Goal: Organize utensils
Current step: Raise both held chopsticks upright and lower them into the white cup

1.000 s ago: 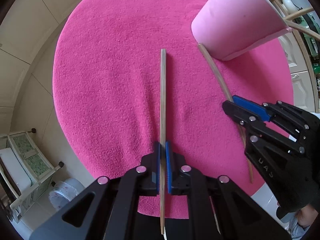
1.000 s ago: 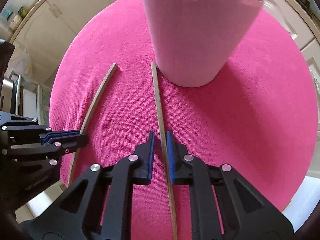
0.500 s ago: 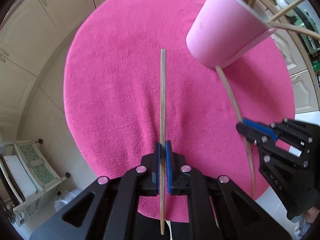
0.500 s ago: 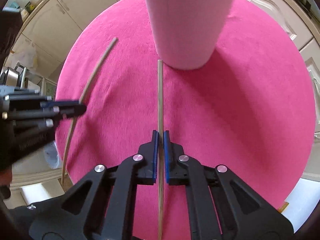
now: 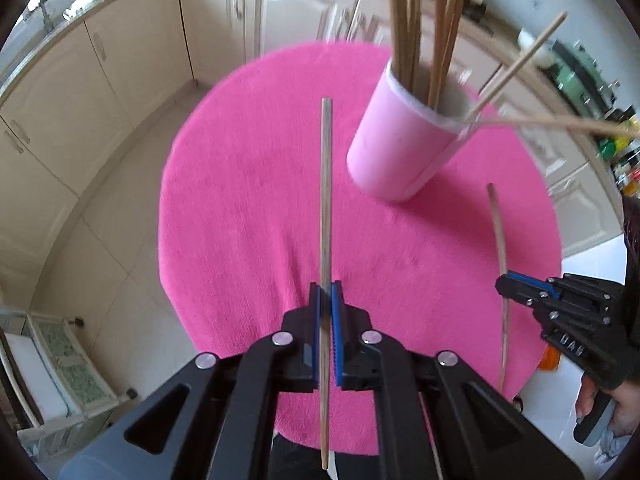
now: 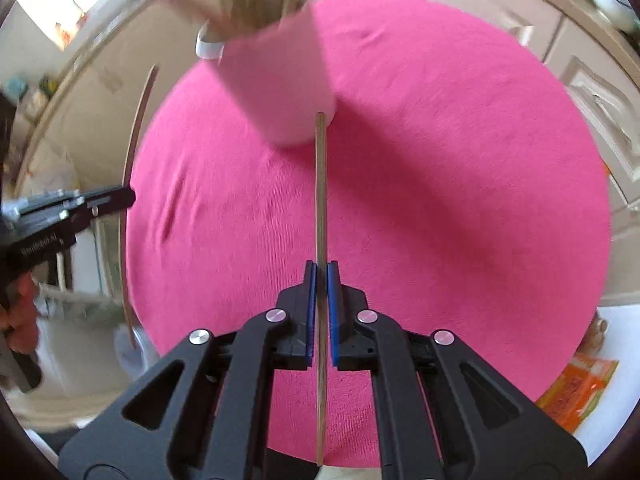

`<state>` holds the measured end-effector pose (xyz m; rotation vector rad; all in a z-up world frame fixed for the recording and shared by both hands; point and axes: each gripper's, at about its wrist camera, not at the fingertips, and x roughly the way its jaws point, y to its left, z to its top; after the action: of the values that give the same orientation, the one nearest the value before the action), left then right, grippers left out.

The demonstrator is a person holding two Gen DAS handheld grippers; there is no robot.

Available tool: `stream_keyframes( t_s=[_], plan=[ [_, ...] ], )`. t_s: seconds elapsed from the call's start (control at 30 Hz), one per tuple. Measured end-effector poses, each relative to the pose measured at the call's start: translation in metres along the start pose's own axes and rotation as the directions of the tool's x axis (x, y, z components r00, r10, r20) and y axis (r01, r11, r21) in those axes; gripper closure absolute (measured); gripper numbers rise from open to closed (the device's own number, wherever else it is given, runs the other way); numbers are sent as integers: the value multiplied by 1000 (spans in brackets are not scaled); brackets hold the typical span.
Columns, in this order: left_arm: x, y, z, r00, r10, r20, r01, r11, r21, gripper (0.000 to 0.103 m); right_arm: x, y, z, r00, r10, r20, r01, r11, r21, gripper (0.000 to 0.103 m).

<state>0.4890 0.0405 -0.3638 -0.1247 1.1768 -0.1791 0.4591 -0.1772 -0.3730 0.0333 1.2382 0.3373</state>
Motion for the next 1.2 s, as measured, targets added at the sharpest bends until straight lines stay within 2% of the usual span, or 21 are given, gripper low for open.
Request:
stream_keyframes(
  t_s=[0.1,0.17,0.33,0.5,0.57,0.63,0.73,0.9,1.03,1.2],
  plan=[
    [-21,1,9,995,-32,96,33,999,-6,97,-19,-2,6,998,9,70,-11,1000,25,97],
    [-37,0,12,985,-50,165,52,999,-3,97,-39,-11,16,992,21,121,-25,999,36,97],
    [-74,-5,21,941,-87,327,86,996,17,97,-75,-16,35,972,43,231,-57,997,55,97],
    [-105,-18,37,874,-138,466,139,990,32,97,-93,-13,51,958,50,283,-66,997,48,97],
    [-109,-27,43,854,-137,502,143,989,28,97,-99,-12,56,951,55,305,-70,997,40,97],
    [-119,-35,48,822,-146,550,153,988,33,97,-109,-12,61,941,57,334,-72,997,32,97],
    [-129,-45,58,784,-136,606,141,989,40,97,-125,-13,73,924,64,376,-75,997,17,97],
    [-139,-45,75,735,-105,670,145,989,-4,97,-157,-8,95,893,65,445,-56,998,-34,97],
    [-144,-33,82,705,-59,707,143,988,-61,97,-172,-5,112,874,42,484,-17,998,-57,97],
    [-144,-12,92,678,-2,735,139,982,-126,97,-177,-11,134,853,19,521,2,999,-39,97]
  ],
)
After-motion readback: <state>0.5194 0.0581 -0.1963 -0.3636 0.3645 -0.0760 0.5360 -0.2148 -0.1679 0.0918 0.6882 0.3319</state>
